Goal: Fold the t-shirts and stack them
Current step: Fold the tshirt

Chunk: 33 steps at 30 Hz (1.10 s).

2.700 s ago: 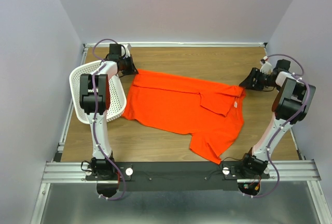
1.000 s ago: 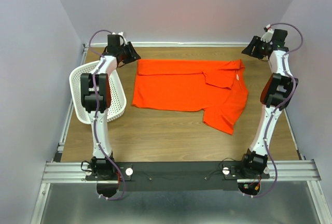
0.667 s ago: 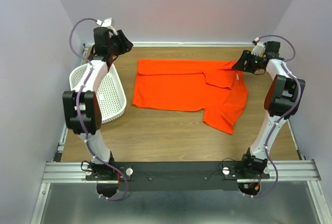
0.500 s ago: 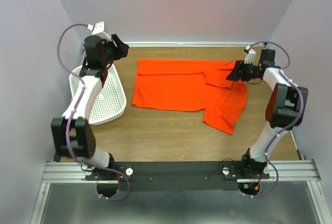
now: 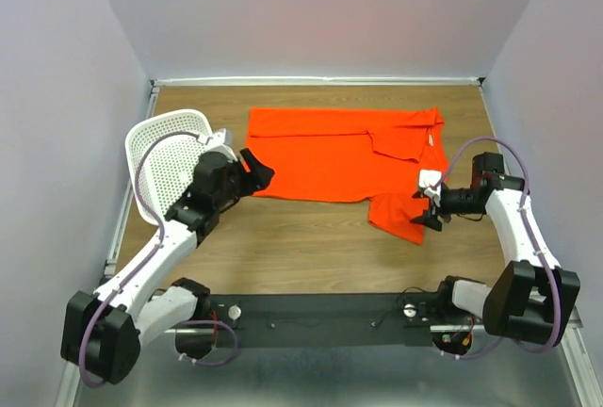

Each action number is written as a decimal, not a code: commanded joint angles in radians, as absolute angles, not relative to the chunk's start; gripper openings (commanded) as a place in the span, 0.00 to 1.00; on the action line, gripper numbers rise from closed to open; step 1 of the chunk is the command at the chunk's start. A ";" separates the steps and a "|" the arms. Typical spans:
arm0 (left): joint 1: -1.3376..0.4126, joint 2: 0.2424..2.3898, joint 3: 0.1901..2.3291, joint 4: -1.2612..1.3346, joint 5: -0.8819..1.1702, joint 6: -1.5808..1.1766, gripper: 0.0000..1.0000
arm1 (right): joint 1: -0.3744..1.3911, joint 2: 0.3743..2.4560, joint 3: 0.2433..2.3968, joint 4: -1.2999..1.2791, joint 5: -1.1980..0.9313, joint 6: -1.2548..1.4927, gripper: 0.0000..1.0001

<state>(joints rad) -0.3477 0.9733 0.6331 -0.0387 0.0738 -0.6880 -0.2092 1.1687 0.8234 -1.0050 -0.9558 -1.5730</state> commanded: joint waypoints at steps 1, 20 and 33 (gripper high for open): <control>-0.448 1.000 0.643 -0.182 -0.183 -0.895 0.70 | -0.209 1.164 0.796 -1.140 -1.012 -1.654 0.71; -0.491 1.478 0.776 -0.317 -0.512 -1.207 0.64 | -0.210 1.206 0.784 -0.836 -0.923 -1.203 0.71; -0.446 1.589 0.816 -0.322 -0.621 -1.184 0.58 | -0.210 1.242 0.788 -0.834 -0.923 -1.198 0.71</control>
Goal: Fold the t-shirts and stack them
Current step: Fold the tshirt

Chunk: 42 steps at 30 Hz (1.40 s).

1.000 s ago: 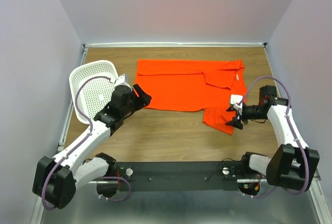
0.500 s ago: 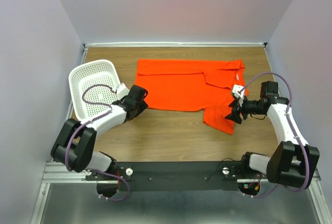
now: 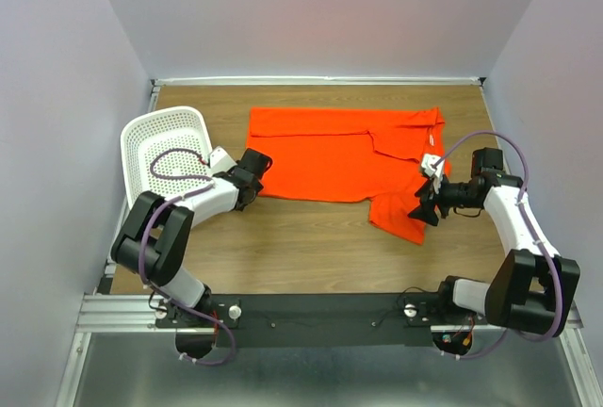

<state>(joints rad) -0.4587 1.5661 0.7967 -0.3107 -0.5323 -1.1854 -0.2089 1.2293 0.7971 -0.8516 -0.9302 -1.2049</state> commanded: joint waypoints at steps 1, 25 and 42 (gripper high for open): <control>-0.445 1.598 0.824 -0.333 -0.633 -1.187 0.57 | -0.210 1.247 0.790 -0.834 -0.922 -1.197 0.71; -0.426 1.529 0.787 -0.187 -0.542 -1.006 0.00 | -0.210 1.249 0.835 -1.256 -0.448 -1.929 0.61; -0.426 1.514 0.772 -0.147 -0.460 -0.979 0.00 | -0.189 1.256 0.632 -1.120 -0.545 -2.194 0.55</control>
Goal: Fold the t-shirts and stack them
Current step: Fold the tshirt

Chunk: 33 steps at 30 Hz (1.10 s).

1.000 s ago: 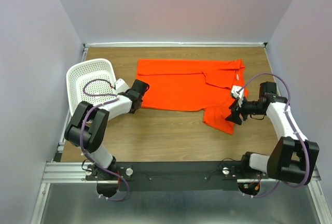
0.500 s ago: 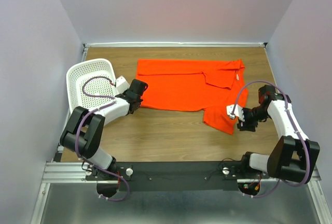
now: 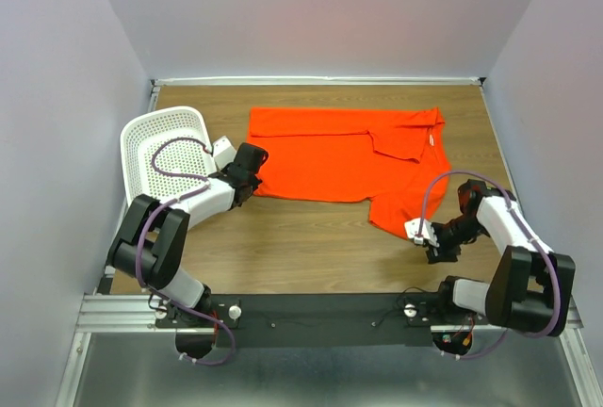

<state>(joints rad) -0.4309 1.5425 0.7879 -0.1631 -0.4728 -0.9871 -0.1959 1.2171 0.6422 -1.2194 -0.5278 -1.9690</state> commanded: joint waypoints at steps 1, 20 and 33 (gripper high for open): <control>-0.426 1.514 0.772 -0.147 -0.460 -0.979 0.00 | -0.189 1.272 0.643 -1.117 -0.549 -2.194 0.55; -0.426 1.511 0.765 -0.158 -0.437 -0.985 0.00 | -0.161 1.450 0.690 -0.982 -0.565 -2.112 0.54; -0.426 1.477 0.747 -0.153 -0.419 -0.977 0.00 | -0.156 1.474 0.678 -0.933 -0.545 -2.042 0.14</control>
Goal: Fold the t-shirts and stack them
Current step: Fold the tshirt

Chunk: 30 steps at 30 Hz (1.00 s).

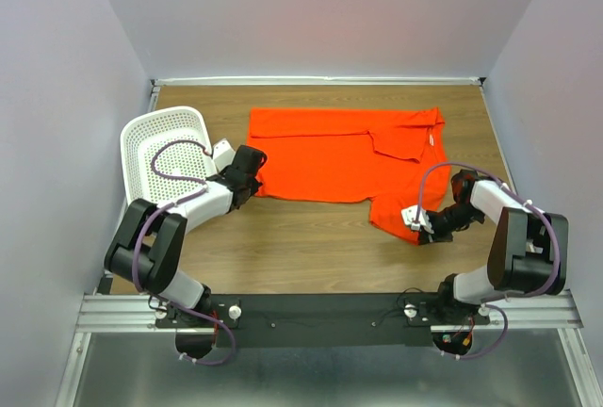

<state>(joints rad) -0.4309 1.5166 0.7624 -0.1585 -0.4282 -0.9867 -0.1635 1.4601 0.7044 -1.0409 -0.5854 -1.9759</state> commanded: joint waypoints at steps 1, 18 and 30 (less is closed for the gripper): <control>-0.426 1.474 0.747 -0.152 -0.416 -0.976 0.00 | -0.156 1.468 0.680 -0.933 -0.551 -2.031 0.11; -0.422 1.382 0.732 -0.135 -0.351 -0.896 0.00 | -0.166 1.302 0.910 -1.052 -0.778 -1.551 0.01; -0.380 1.359 0.735 -0.129 -0.324 -0.890 0.00 | -0.304 1.377 1.089 -1.017 -0.926 -1.325 0.01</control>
